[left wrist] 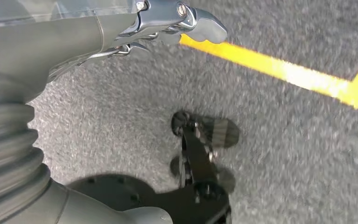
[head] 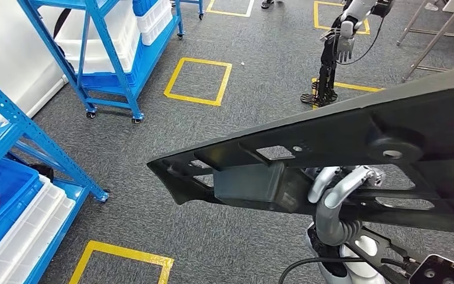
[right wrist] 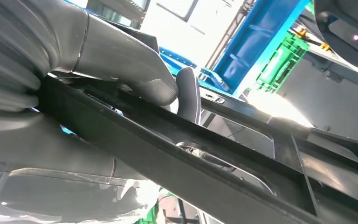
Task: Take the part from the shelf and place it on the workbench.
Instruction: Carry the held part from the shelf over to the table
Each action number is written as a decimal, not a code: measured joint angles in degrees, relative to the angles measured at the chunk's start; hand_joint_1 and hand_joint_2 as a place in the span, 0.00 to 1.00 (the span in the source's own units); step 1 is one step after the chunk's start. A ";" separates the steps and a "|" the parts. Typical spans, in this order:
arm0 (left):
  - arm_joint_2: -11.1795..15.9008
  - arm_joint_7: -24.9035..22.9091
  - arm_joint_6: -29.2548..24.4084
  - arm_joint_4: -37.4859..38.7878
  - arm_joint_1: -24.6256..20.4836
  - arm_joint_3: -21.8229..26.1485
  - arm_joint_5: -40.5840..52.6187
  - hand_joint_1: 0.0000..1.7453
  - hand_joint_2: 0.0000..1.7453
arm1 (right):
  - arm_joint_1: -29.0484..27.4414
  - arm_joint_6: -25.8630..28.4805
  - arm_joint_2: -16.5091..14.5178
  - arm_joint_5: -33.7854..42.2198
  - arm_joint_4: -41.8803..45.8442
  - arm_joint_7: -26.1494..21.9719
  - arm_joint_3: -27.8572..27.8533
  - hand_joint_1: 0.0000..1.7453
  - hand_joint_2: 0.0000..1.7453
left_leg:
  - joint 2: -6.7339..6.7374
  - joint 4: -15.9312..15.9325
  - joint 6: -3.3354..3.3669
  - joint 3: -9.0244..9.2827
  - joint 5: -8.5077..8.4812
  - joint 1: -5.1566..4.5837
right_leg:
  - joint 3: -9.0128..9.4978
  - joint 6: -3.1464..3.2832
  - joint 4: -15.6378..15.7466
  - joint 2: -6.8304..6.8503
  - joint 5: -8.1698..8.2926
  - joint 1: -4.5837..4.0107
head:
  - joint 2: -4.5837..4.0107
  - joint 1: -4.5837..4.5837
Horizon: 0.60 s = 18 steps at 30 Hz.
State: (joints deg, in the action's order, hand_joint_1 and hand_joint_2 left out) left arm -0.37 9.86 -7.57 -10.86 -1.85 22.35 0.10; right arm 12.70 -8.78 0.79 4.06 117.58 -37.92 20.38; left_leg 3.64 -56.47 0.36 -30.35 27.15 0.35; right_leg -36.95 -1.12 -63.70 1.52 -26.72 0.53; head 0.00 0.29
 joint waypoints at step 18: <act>-1.27 0.65 0.01 0.00 0.04 -0.03 0.73 0.00 1.00 | 3.19 -2.52 0.08 2.30 -2.42 0.87 0.91 1.00 1.00 | -3.26 -16.89 -2.32 -7.92 6.65 0.22 | 2.97 3.20 6.29 -4.24 1.76 -0.60 | 0.00 -0.14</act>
State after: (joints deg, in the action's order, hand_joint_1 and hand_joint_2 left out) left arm -1.64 10.51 -7.56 -10.86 -1.81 22.32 0.83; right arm 15.89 -11.30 0.87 6.36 115.16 -37.05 21.29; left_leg 0.38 -73.37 -1.96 -38.26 33.81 0.57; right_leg -33.98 2.07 -57.41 -2.72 -24.97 -0.07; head 0.00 0.15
